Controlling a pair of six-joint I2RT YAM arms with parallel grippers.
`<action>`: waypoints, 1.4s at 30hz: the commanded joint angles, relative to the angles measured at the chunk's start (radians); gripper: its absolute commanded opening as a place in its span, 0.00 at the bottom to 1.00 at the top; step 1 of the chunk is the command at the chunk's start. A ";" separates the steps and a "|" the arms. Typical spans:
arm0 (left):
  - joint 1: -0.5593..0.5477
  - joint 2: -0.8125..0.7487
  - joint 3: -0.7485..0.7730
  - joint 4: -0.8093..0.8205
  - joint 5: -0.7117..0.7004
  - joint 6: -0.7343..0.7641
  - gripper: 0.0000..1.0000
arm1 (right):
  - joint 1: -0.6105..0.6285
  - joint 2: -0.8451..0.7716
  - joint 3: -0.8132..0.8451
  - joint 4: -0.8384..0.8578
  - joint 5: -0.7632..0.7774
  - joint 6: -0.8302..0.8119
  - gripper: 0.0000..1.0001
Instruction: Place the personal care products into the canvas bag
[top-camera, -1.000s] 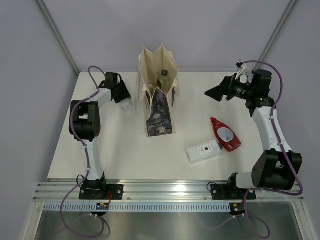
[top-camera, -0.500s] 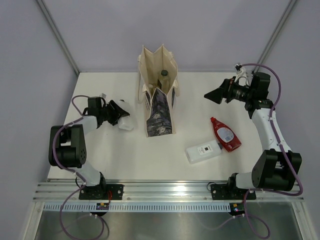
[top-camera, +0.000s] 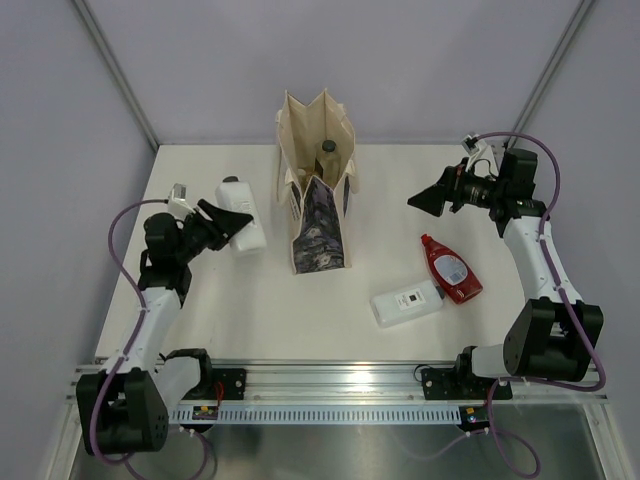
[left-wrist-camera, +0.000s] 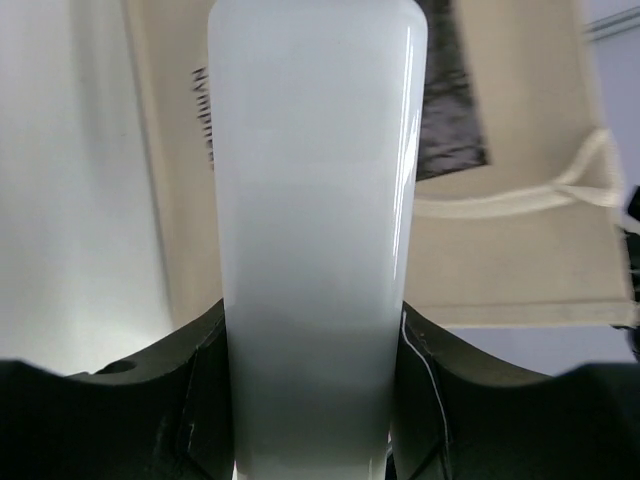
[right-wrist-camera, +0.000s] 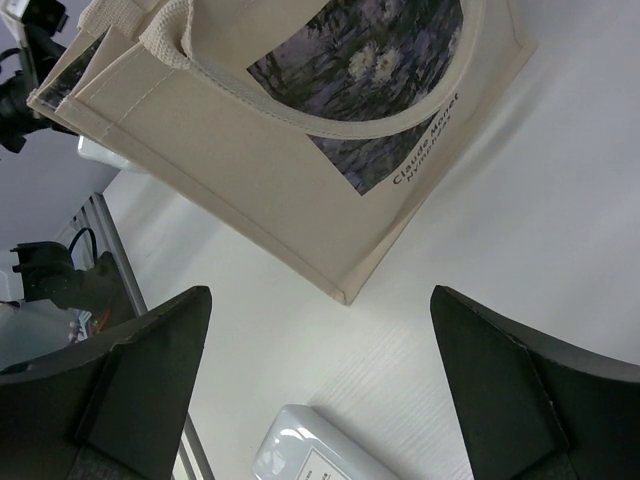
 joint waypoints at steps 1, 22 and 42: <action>0.004 -0.119 0.041 0.266 0.054 -0.116 0.00 | -0.005 0.005 0.022 -0.002 -0.019 -0.035 1.00; -0.329 0.345 0.834 0.099 -0.035 0.087 0.00 | -0.004 -0.021 -0.004 -0.033 -0.011 -0.093 1.00; -0.426 0.775 1.232 -0.180 -0.087 0.359 0.30 | -0.001 0.029 0.091 -0.630 -0.071 -0.879 0.99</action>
